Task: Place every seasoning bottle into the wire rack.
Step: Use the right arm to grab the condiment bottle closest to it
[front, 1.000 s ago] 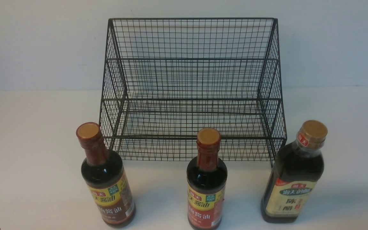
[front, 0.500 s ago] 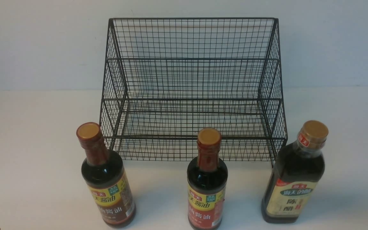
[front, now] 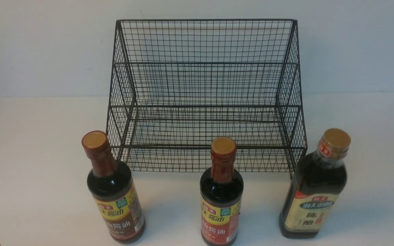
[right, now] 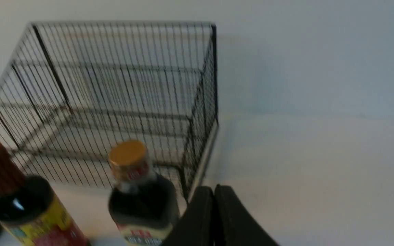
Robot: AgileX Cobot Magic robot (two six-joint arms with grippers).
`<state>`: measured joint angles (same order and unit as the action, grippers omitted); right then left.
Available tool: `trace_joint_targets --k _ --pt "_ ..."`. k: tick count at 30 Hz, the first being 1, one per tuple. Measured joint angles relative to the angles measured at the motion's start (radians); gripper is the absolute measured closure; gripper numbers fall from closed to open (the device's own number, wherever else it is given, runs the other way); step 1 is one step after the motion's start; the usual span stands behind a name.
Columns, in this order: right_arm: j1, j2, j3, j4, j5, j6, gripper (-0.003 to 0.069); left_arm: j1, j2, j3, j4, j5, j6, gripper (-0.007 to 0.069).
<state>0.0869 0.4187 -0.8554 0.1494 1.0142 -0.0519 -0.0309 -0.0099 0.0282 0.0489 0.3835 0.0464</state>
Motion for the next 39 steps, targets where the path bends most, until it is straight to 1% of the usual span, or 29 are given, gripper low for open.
trace_joint_targets --k 2,3,6,8,10,11,12,14,16,17,18,20,22,23,24,26,28,29,30,33,36,39 --pt "0.000 0.113 -0.094 -0.025 0.093 0.017 0.0671 0.000 0.000 0.000 0.000 0.000 0.000 0.0629" --pt "0.000 0.122 -0.100 -0.024 0.098 0.015 0.0671 0.000 0.000 0.000 0.000 0.000 0.000 0.0629" --pt "0.002 0.244 -0.169 0.060 0.146 -0.032 0.0656 0.000 0.000 0.000 0.000 0.000 0.000 0.0629" --pt "0.025 0.388 -0.204 0.228 0.194 -0.131 0.0614 0.000 0.000 0.000 0.000 0.000 0.000 0.0629" --pt "0.066 0.489 -0.218 0.327 0.223 -0.209 0.0566 0.000 0.000 0.000 0.000 0.000 0.000 0.0629" --pt "0.071 0.489 -0.218 0.327 0.223 -0.215 0.0566 0.000 0.000 0.000 0.000 0.000 0.000 0.0629" --pt "0.112 0.560 -0.232 0.371 0.234 -0.247 0.0522 0.000 0.000 0.000 0.000 0.000 0.000 0.0629" --pt "0.183 0.620 -0.263 0.387 0.235 -0.260 0.0474 0.000 0.000 0.000 0.000 0.000 0.000 0.0629" --pt "0.266 0.670 -0.297 0.390 0.212 -0.252 0.0425 0.000 0.000 0.000 0.000 0.000 0.000 0.0629" --pt "0.283 0.673 -0.300 0.390 0.209 -0.249 0.0421 0.000 0.000 0.000 0.000 0.000 0.000 0.0629" --pt "0.328 0.693 -0.311 0.390 0.194 -0.232 0.0405 0.000 0.000 0.000 0.000 0.000 0.000 0.0629" --pt "0.438 0.751 -0.337 0.386 0.118 -0.185 0.0354 0.000 0.000 0.000 0.000 0.000 0.000 0.0629" --pt "0.492 0.794 -0.349 0.365 0.063 -0.162 0.0312 0.000 0.000 0.000 0.000 0.000 0.000 0.0629" --pt "0.527 0.842 -0.362 0.332 0.028 -0.155 0.0281 0.000 0.000 0.000 0.000 0.000 0.000 0.0629" --pt "0.535 0.848 -0.364 0.327 0.026 -0.154 0.0277 0.000 0.000 0.000 0.000 0.000 0.000 0.0629" --pt "0.554 0.892 -0.379 0.294 0.012 -0.151 0.0242 0.000 0.000 0.000 0.000 0.000 0.000 0.0629" --pt "0.565 0.984 -0.426 0.235 0.006 -0.148 0.0166 0.000 0.000 0.000 0.000 0.000 0.000 0.0629" --pt "0.566 1.011 -0.440 0.222 0.006 -0.148 0.0141 0.000 0.000 0.000 0.000 0.000 0.000 0.0629" --pt "0.566 1.021 -0.447 0.216 0.006 -0.148 0.0137 0.000 0.000 0.000 0.000 0.000 0.000 0.0629" --pt "0.566 1.081 -0.495 0.192 0.003 -0.145 0.0070 0.000 0.000 0.000 0.000 0.000 0.000 0.0629" --pt "0.566 1.105 -0.509 0.192 0.001 -0.145 0.0058 0.000 0.000 0.000 0.000 0.000 0.000 0.0629" --pt "0.566 1.120 -0.512 0.192 0.004 -0.149 0.0063 0.000 0.000 0.000 0.000 0.000 0.000 0.0629"
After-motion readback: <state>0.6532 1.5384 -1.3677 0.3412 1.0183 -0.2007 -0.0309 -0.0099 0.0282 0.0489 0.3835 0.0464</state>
